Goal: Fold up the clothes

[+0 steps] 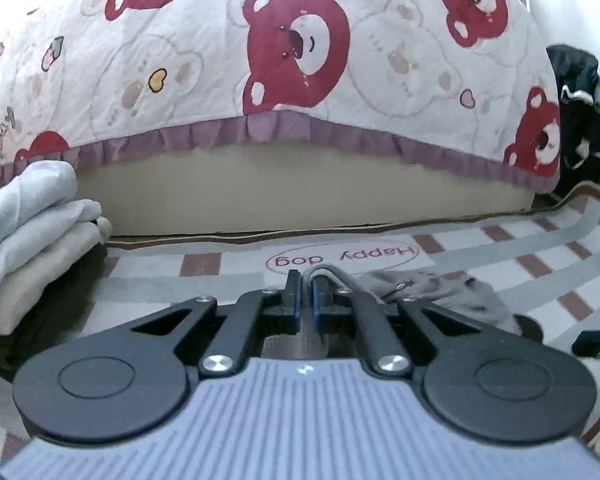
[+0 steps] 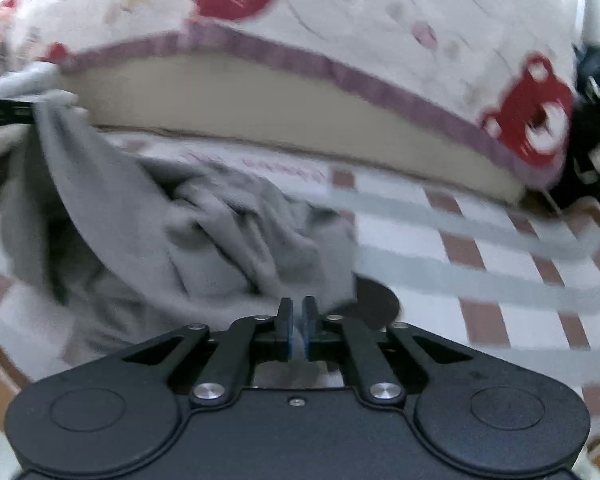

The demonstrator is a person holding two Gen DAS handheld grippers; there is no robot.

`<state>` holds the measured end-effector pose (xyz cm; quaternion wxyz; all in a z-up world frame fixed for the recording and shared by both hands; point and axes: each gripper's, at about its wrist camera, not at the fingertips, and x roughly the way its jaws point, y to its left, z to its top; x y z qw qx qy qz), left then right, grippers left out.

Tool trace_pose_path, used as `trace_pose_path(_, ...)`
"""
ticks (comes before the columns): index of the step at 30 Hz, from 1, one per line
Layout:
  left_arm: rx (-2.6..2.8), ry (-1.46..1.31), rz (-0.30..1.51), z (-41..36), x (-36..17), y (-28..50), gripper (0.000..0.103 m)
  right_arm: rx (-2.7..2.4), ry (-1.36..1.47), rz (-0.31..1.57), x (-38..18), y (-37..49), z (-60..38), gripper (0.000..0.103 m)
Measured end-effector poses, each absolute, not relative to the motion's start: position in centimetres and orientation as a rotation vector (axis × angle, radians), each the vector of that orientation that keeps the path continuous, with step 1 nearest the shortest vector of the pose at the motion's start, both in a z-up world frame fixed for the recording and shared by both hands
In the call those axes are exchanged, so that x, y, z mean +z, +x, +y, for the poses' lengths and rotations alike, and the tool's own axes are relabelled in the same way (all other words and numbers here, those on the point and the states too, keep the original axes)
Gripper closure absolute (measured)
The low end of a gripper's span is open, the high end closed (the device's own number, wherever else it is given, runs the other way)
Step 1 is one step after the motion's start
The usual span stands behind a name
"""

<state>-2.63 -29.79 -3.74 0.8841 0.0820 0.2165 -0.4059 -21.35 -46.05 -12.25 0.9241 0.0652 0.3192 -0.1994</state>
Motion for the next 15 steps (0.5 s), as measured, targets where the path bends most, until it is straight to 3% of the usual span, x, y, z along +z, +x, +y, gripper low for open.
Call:
trace_pose_path(2,-0.851,0.143,0.465,-29.6,-3.8,-2.4,0.098,-0.332,0.123,0.629,-11.6,-21.3,-45.0,0.070)
trace_pose_path(4,-0.848,0.134,0.469,-29.4,-3.8,-2.3,0.098,-0.262,0.110,0.621,-11.3,-20.8,-43.9,0.055)
trace_pose_path(10,-0.838,0.122,0.467,-28.7,-3.2,-2.1,0.098,-0.239,0.048,0.665,-11.8,-17.0,-43.2,0.054)
trace_pose_path(13,-0.786,0.096,0.411,-28.1,-2.6,-2.3,0.098,-0.227,0.017,0.687,-12.1,-15.2,-42.8,0.057)
trace_pose_path(15,-0.778,0.101,0.381,-27.8,-2.0,-2.5,0.098,-0.219,-0.004,0.701,-12.3,-13.9,-42.6,0.094)
